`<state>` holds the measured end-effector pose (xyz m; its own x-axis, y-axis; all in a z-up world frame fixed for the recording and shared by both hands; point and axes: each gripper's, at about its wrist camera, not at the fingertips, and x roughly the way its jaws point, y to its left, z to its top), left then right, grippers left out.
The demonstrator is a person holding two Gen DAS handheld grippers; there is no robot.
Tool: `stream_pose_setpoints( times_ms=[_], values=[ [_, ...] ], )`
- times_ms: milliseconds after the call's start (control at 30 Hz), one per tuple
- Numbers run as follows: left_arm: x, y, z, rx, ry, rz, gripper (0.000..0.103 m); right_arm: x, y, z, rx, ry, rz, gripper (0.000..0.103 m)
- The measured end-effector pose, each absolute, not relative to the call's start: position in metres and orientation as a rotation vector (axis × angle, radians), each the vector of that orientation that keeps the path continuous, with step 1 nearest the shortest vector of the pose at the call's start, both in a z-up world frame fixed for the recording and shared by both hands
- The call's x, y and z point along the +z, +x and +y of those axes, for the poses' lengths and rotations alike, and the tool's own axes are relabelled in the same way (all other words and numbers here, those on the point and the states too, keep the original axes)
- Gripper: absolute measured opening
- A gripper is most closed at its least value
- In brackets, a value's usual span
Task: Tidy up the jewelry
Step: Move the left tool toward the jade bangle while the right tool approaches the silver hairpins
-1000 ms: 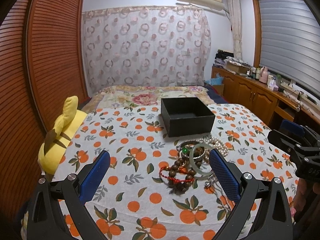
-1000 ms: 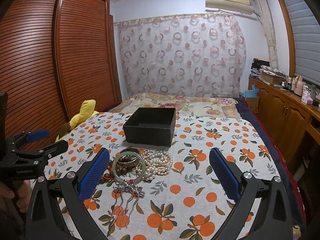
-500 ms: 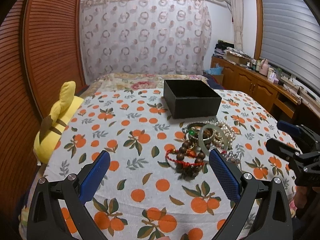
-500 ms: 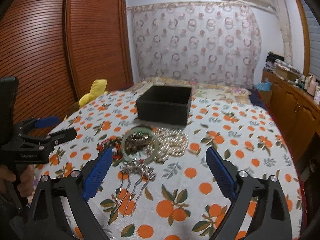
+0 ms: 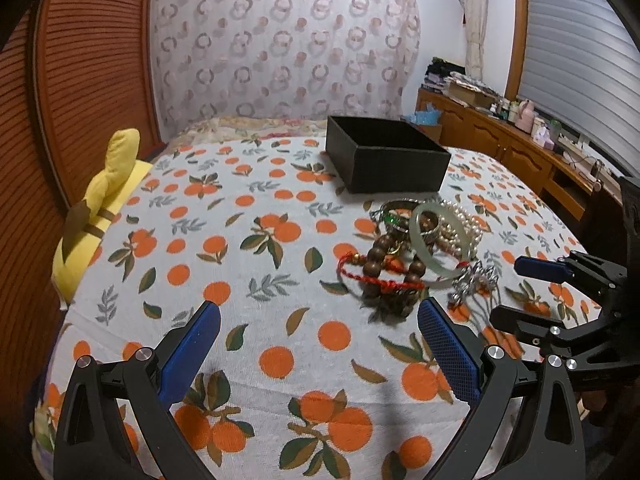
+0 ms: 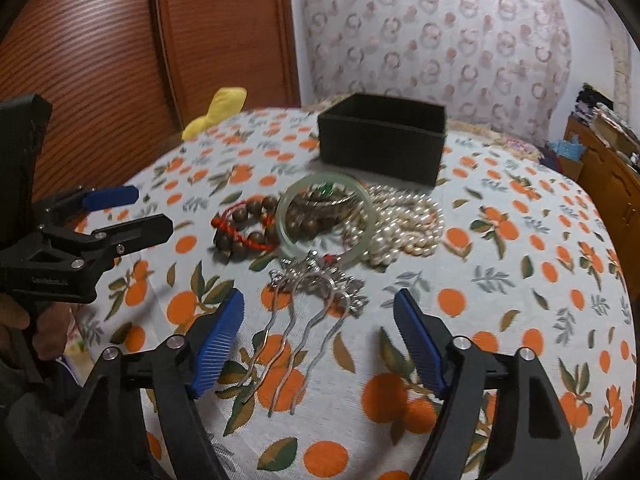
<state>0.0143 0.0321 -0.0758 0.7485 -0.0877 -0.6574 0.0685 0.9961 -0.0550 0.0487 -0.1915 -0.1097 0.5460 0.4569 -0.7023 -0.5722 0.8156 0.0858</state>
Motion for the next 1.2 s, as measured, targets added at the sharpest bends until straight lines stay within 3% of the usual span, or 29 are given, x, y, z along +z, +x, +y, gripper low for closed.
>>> stream_pose_setpoints(
  times_ms=[500, 567, 600, 900, 1200],
  values=[
    [-0.080, 0.014, 0.036, -0.108, -0.050, 0.731, 0.095, -0.123, 0.062, -0.171, 0.606, -0.279, 0.870, 0.073],
    [-0.080, 0.014, 0.036, -0.115, -0.054, 0.731, 0.091, -0.123, 0.062, -0.174, 0.607, -0.279, 0.865, 0.061],
    [-0.080, 0.015, 0.035, -0.121, -0.057, 0.732, 0.090, -0.122, 0.063, -0.177, 0.609, -0.276, 0.865, 0.060],
    [-0.074, 0.026, 0.019, -0.181, -0.047, 0.735, 0.083, -0.122, 0.067, -0.208, 0.583, -0.242, 0.868, 0.059],
    [-0.068, 0.057, -0.004, -0.272, -0.038, 0.759, 0.061, -0.117, 0.069, -0.227, 0.574, -0.211, 0.846, 0.058]
  ],
)
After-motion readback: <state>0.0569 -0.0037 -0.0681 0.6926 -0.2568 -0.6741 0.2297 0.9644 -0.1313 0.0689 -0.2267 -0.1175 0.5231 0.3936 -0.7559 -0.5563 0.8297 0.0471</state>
